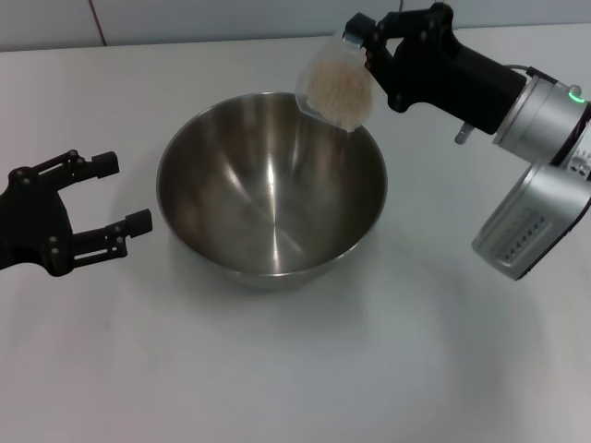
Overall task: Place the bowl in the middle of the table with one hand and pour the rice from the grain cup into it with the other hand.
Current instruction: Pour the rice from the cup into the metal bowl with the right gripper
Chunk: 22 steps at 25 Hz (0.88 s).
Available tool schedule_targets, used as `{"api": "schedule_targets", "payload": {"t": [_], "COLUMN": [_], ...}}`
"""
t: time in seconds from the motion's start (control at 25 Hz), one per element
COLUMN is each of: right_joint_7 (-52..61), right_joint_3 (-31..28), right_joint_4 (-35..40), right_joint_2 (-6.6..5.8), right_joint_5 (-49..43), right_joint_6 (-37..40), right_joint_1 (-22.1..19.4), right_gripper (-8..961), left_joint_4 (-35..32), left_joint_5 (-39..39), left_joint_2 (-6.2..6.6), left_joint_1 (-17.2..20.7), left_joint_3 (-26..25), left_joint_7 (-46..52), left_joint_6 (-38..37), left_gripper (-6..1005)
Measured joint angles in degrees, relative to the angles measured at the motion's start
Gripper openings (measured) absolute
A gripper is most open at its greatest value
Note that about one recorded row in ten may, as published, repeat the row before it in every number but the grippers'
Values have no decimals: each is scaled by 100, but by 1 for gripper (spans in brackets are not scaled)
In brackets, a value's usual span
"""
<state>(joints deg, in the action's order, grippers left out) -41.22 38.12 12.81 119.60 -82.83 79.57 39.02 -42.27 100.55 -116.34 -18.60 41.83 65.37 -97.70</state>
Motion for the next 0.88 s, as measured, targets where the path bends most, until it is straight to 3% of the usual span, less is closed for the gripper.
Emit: {"api": "schedule_targets", "payload": {"t": [0.44, 0.88], "right_joint_7": [-1898, -2848], "right_joint_3": [3, 3], "right_joint_4": [-180, -395], "right_joint_2": [11, 19], "right_joint_5": [28, 5], "right_joint_6": [-71, -9], "right_joint_1": [-7, 41], "right_gripper": [7, 7], "left_joint_4": [5, 0], "left_joint_5": [31, 41], "left_joint_2": [-70, -73], "left_joint_1": [-38, -39], "left_joint_3": [-4, 25], "left_joint_7": [64, 81], "left_joint_6": [7, -1], "left_gripper": [834, 835]}}
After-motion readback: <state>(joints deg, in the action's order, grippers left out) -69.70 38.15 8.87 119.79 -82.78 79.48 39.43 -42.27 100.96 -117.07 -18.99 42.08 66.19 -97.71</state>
